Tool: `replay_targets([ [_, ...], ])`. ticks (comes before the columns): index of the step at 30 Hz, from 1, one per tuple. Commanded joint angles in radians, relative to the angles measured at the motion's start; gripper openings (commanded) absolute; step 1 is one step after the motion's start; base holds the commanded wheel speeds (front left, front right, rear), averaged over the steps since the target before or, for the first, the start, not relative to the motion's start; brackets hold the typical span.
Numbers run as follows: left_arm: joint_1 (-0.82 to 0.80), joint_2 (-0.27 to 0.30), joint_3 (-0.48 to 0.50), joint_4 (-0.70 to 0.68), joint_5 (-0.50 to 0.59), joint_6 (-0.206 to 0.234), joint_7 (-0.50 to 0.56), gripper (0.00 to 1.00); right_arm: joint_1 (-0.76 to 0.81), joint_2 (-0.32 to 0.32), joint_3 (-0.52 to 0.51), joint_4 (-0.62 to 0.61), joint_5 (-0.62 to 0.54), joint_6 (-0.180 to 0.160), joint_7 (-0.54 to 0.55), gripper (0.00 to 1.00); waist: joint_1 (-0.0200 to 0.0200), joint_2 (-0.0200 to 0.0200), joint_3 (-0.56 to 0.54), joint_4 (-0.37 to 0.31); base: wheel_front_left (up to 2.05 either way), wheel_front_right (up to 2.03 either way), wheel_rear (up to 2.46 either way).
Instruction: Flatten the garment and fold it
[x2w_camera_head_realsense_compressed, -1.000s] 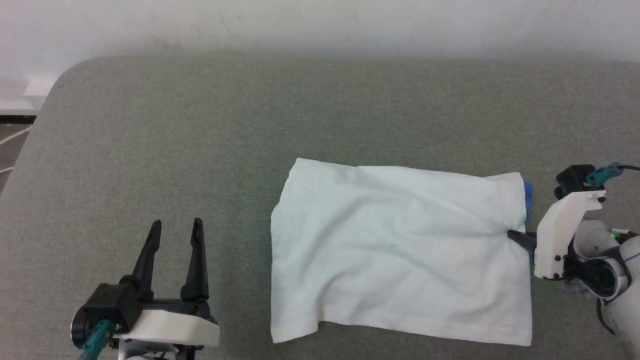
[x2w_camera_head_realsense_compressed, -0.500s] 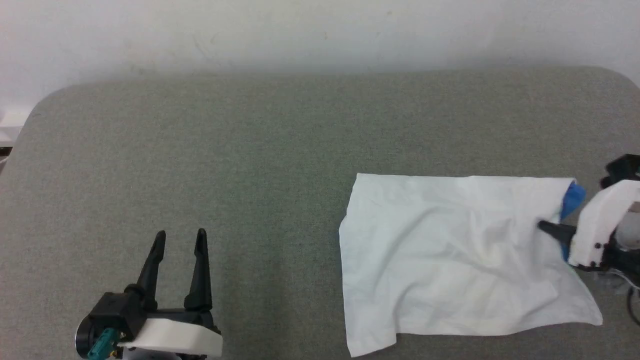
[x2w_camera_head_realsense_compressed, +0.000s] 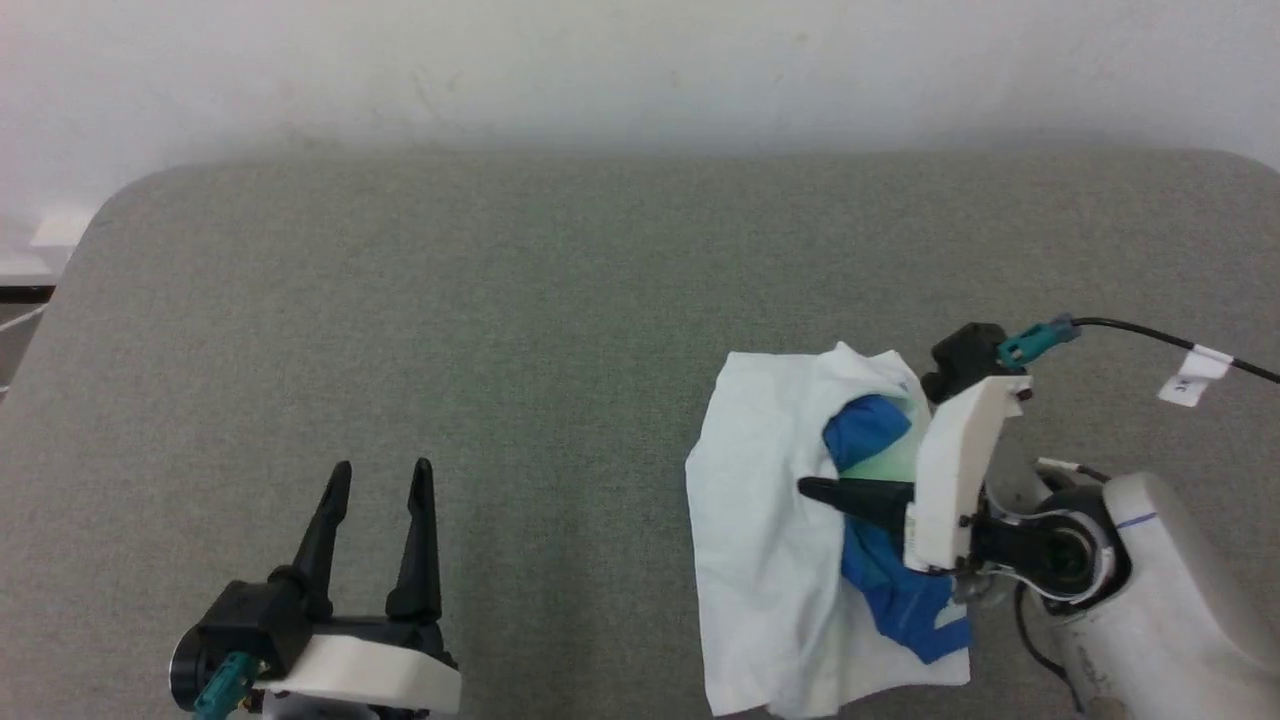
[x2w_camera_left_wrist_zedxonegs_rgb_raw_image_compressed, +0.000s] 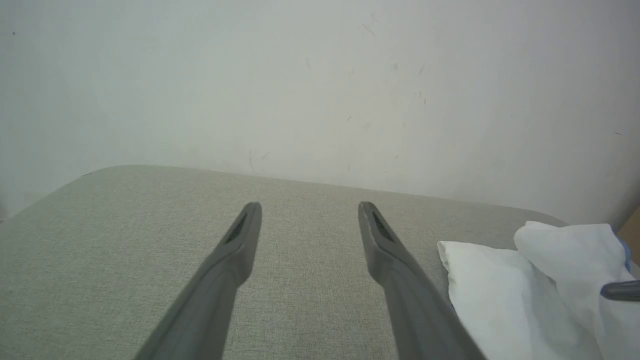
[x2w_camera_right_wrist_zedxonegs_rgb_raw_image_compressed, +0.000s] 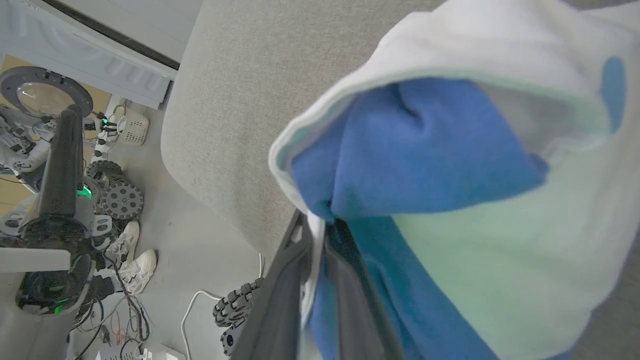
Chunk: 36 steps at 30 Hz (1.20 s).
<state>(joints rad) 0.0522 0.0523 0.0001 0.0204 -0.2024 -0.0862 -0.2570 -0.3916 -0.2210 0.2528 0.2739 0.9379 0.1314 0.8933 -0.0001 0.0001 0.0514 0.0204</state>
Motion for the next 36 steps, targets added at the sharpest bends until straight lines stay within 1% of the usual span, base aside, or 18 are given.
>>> replay_targets([
  [1,-0.023,-0.002,-0.007,0.001,-0.007,0.000,-0.005,1.00,-0.021,0.037,0.016,0.016,-0.009,-0.001,-0.030,0.00,0.0001,-0.0001,0.018,0.020,0.00,0.00,0.00],
  [4,-0.038,-0.002,-0.021,0.002,-0.013,0.004,-0.005,1.00,-0.048,0.073,0.036,0.058,-0.046,-0.001,-0.101,0.00,0.0001,-0.0001,0.040,0.040,0.00,0.00,0.00],
  [10,-0.061,-0.002,-0.041,0.003,-0.025,0.013,-0.005,1.00,-0.095,0.101,0.086,0.174,-0.118,-0.001,-0.236,0.01,0.0001,-0.0001,0.083,0.065,0.00,0.00,0.00],
  [11,-0.064,-0.002,-0.042,0.004,-0.027,0.014,-0.005,1.00,-0.101,0.099,0.100,0.194,-0.139,-0.001,-0.257,0.29,0.0001,-0.0001,0.090,0.066,0.00,0.00,0.00],
  [12,-0.067,-0.002,-0.045,0.006,-0.028,0.015,-0.005,1.00,-0.107,0.099,0.111,0.210,-0.152,-0.001,-0.281,0.73,0.0001,-0.0001,0.096,0.068,0.00,0.00,0.00],
  [13,-0.071,-0.002,-0.047,0.007,-0.029,0.016,-0.005,1.00,-0.110,0.102,0.120,0.225,-0.156,-0.001,-0.304,1.00,0.0001,-0.0001,0.101,0.070,0.00,0.00,0.00],
  [15,-0.076,-0.002,-0.047,0.011,-0.031,0.017,-0.005,1.00,-0.118,0.102,0.151,0.241,-0.167,-0.001,-0.340,1.00,0.0001,-0.0001,0.107,0.070,0.00,0.00,0.00],
  [18,-0.078,-0.002,-0.042,0.015,-0.030,0.018,-0.005,1.00,-0.133,0.085,0.210,0.228,-0.194,-0.001,-0.412,1.00,0.0001,-0.0001,0.110,0.064,0.00,0.00,0.00],
  [22,-0.075,-0.002,-0.032,0.022,-0.022,0.020,-0.005,1.00,-0.154,0.032,0.313,0.173,-0.273,-0.001,-0.524,1.00,0.0001,-0.0001,0.097,0.045,0.00,0.00,0.00],
  [23,-0.075,-0.002,-0.032,0.022,-0.022,0.020,-0.005,1.00,-0.154,0.032,0.313,0.173,-0.273,-0.001,-0.524,1.00,0.0001,-0.0001,0.097,0.045,0.00,0.00,0.00],
  [24,-0.073,-0.002,-0.029,0.024,-0.020,0.021,-0.005,1.00,-0.157,0.018,0.336,0.158,-0.297,-0.001,-0.553,1.00,0.0001,-0.0001,0.092,0.039,0.00,0.00,0.00],
  [25,-0.071,-0.002,-0.022,0.029,-0.016,0.021,-0.005,1.00,-0.160,-0.010,0.368,0.125,-0.349,-0.001,-0.621,1.00,0.0001,-0.0001,0.082,0.029,0.00,0.00,0.00],
  [26,-0.071,-0.002,-0.022,0.029,-0.016,0.021,-0.005,1.00,-0.160,-0.010,0.368,0.125,-0.349,-0.001,-0.621,1.00,0.0001,-0.0001,0.082,0.029,0.00,0.00,0.00],
  [27,-0.070,-0.002,-0.019,0.029,-0.015,0.023,-0.005,1.00,-0.160,-0.023,0.375,0.109,-0.381,-0.001,-0.661,1.00,0.0001,-0.0001,0.076,0.023,0.00,0.00,0.00],
  [28,-0.065,-0.002,-0.015,0.029,-0.014,0.033,-0.005,1.00,-0.146,-0.037,0.359,0.080,-0.439,-0.001,-0.749,1.00,0.0001,-0.0001,0.066,0.011,0.00,0.00,0.00],
  [31,-0.053,-0.002,-0.006,0.029,-0.017,0.051,-0.005,1.00,-0.098,-0.036,0.279,0.043,-0.526,-0.001,-0.890,1.00,0.0001,-0.0001,0.051,-0.011,0.00,0.00,0.00],
  [34,-0.042,-0.002,0.003,0.028,-0.024,0.069,-0.005,1.00,-0.028,-0.025,0.171,-0.002,-0.594,-0.001,-1.009,1.00,0.0001,-0.0001,0.039,-0.027,0.00,0.00,0.00],
  [36,-0.036,-0.002,0.011,0.025,-0.027,0.080,-0.005,1.00,0.027,-0.014,0.092,-0.035,-0.618,-0.001,-1.067,1.00,0.0001,-0.0001,0.031,-0.036,0.00,0.00,0.00],
])
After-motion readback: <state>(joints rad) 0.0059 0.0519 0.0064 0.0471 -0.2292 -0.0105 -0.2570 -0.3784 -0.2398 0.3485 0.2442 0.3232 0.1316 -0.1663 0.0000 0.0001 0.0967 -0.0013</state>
